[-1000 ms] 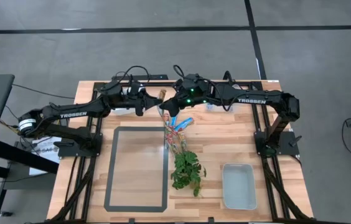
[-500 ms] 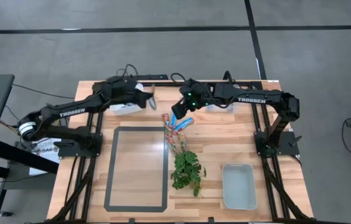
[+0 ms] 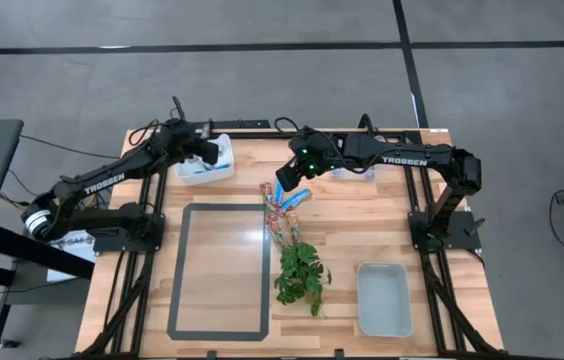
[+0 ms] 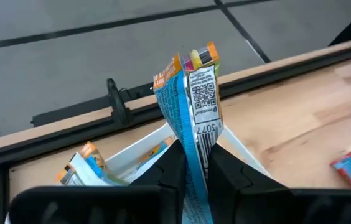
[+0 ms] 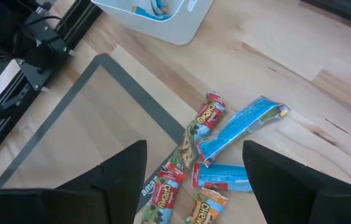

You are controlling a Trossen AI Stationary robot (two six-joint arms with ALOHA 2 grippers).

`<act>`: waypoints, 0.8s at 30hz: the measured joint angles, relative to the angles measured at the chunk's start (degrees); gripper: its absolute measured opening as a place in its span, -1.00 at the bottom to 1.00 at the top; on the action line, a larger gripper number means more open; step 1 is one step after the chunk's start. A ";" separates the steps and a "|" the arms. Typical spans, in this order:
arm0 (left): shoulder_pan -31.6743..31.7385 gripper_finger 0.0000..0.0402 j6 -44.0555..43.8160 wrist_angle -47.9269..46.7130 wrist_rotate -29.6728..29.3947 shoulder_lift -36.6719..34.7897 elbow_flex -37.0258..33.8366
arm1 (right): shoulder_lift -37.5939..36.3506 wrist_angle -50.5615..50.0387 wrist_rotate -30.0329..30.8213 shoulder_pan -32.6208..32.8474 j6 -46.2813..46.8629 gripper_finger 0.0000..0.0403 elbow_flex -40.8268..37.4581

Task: Pick and place Granola Bars by type
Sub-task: Put the yellow granola bar into the white bin

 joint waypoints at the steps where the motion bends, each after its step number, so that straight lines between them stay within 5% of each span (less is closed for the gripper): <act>1: 0.01 -0.81 0.46 -0.14 -0.02 -0.01 0.00 | 0.00 0.04 0.00 0.00 0.00 0.28 0.00; 19: 0.01 -0.75 2.43 -9.06 0.65 0.01 0.00 | 0.00 0.31 0.02 0.02 0.04 0.28 0.00; 24: 0.01 -0.56 3.31 -9.91 1.50 0.01 0.00 | 0.00 0.31 0.00 0.02 0.04 0.28 0.00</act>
